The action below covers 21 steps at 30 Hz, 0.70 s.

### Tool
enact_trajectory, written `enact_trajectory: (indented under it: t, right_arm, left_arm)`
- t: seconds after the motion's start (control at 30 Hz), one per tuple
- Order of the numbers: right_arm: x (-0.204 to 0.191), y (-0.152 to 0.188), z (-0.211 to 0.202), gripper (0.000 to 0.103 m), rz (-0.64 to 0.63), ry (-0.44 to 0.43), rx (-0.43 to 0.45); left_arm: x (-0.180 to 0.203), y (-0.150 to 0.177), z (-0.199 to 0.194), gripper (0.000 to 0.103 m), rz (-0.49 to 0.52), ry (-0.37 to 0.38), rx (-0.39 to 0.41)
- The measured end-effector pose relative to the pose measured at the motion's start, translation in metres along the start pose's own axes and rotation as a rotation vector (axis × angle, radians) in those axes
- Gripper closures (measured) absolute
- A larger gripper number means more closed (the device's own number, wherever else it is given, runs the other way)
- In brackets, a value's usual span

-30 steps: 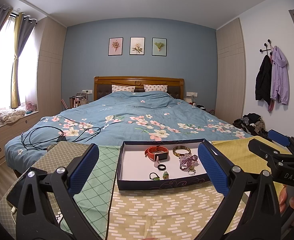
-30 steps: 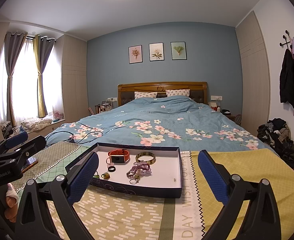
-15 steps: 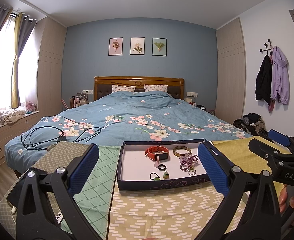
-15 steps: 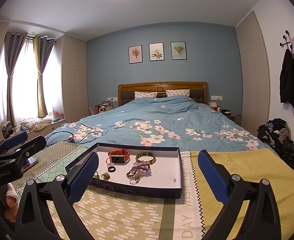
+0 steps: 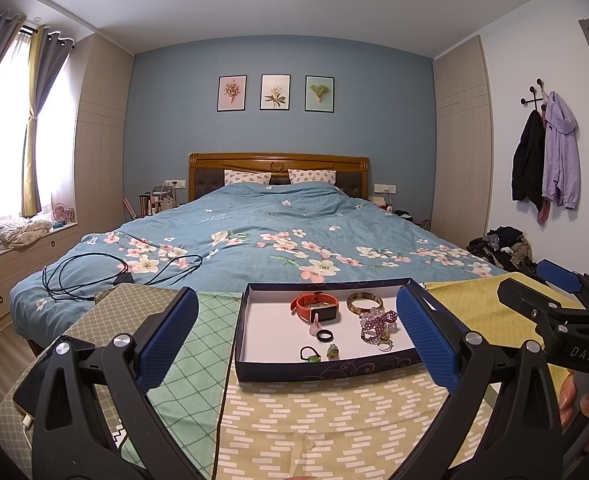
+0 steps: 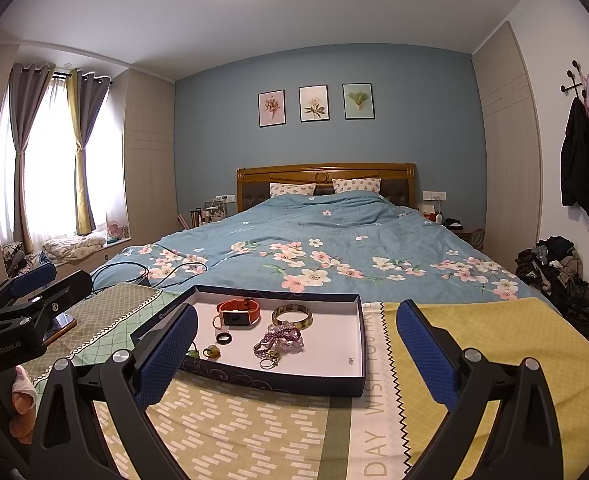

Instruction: Organize jewelry

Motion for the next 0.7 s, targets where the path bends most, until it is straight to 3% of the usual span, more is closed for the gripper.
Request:
enact_trajectory:
  t: [0.7]
  right_arm:
    - [-0.0005,-0.0002,0.0025,0.007,0.005,0.0,-0.007]
  left_arm:
    - [0.0003,-0.0002,-0.0001,0.005,0.001,-0.001,0.0]
Point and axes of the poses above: each gripper's, at about its wrist camera, not at the fingertips, and z roughly the way its jaws point, x to its right, y to its underside, the point moved 4 cm from there along z, roughly the way its jaws point, and after that the axes turned 15 degrees about z, right-handed, at the moved point
